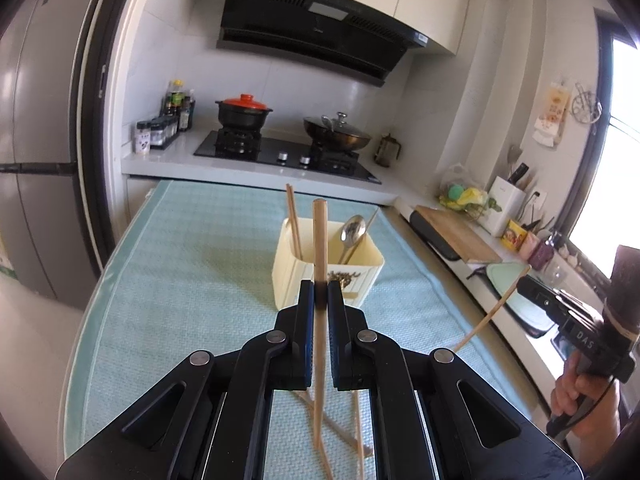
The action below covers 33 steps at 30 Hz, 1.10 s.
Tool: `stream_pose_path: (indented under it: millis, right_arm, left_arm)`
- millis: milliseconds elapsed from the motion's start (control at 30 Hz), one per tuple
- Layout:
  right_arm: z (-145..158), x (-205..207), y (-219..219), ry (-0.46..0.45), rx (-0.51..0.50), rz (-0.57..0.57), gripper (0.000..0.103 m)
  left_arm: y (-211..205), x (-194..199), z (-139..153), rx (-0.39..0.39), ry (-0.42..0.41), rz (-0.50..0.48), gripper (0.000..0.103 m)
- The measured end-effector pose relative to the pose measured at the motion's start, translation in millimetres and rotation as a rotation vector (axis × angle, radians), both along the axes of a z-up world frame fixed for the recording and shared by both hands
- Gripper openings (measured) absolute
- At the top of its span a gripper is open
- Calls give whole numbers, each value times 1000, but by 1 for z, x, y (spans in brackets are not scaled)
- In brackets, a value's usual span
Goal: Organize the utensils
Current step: 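Lift both chopsticks over the cream holder and lower them inside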
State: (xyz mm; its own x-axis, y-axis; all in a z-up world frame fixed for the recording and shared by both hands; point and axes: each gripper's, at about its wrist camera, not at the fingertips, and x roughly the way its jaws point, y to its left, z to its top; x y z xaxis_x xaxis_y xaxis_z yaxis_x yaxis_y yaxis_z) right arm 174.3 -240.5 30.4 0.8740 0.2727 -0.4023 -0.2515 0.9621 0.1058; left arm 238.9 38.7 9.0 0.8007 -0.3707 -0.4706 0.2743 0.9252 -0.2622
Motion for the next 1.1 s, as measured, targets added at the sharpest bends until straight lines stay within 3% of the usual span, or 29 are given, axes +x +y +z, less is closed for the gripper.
stream_pose_path:
  millis: [733, 1100]
  right_arm:
    - [43, 23, 7, -61, -3, 44, 7]
    - [72, 60, 18, -97, -17, 65, 7]
  left_arm:
    - [-30, 22, 41, 37, -115, -42, 4]
    - [-46, 62, 76, 30, -169, -60, 4]
